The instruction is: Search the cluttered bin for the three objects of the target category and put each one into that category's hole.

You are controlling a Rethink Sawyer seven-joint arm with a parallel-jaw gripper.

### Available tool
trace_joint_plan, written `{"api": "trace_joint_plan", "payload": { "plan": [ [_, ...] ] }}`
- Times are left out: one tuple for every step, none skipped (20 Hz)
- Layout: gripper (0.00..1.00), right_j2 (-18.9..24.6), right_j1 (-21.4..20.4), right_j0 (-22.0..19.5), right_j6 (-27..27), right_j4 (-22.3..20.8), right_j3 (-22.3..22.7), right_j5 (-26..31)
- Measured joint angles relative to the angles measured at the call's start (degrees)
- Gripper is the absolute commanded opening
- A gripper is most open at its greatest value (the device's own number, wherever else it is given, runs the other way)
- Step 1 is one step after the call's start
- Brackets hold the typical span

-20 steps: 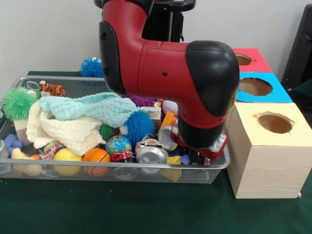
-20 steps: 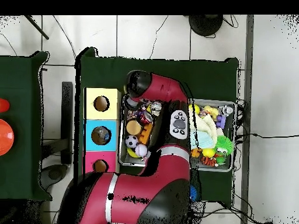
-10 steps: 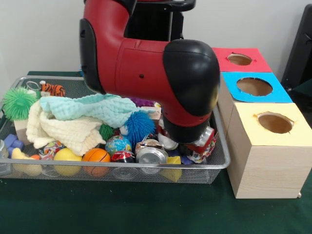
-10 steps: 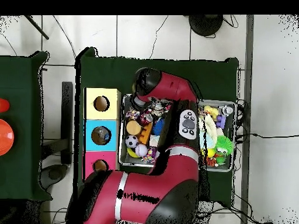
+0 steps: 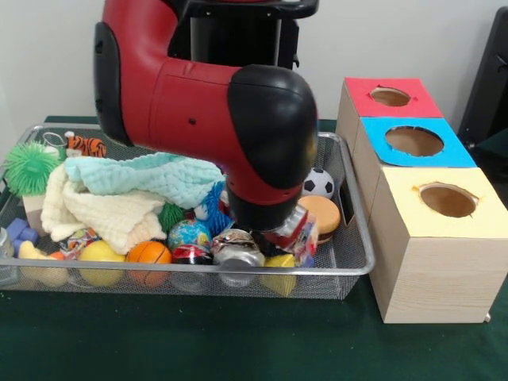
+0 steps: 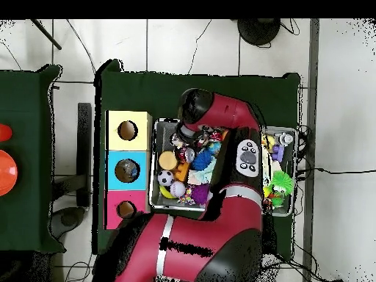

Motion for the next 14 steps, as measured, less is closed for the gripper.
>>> {"api": "trace_joint_plan", "payload": {
  "plan": [
    [0.0, 0.0, -0.1, -0.4, 0.0, -0.6, 0.1, 0.0],
    [0.0, 0.0, -0.1, -0.6, 0.0, -0.9, 0.2, 0.0],
    [0.0, 0.0, -0.3, -1.4, 0.0, -2.0, 0.7, 0.0],
    [0.0, 0.0, -0.4, -1.7, 0.0, -2.4, 0.9, 0.0],
    [0.0, 0.0, -0.5, -2.0, 0.0, -2.7, 1.1, 0.0],
    [0.0, 0.0, -0.7, -2.5, 0.0, -3.2, 1.7, -0.1],
    [0.0, 0.0, -1.4, -3.6, 0.0, -4.2, 3.0, -0.6],
    [0.0, 0.0, -1.6, -3.8, 0.0, -4.3, 3.4, -0.7],
    [0.0, 0.1, -1.7, -4.0, 0.0, -4.5, 3.7, -0.8],
    [0.0, 0.2, -2.5, -4.8, 0.0, -4.9, 5.1, -1.1],
    [0.0, 0.2, -2.9, -5.3, -0.1, -5.3, 6.0, -1.4],
    [0.0, 0.2, -3.2, -5.7, -0.1, -5.6, 6.6, -1.7],
    [0.0, 0.2, -3.5, -6.0, -0.1, -5.9, 7.1, -2.1],
    [0.0, 0.3, -4.2, -6.9, -0.1, -6.8, 8.1, -3.3]
  ]
}}
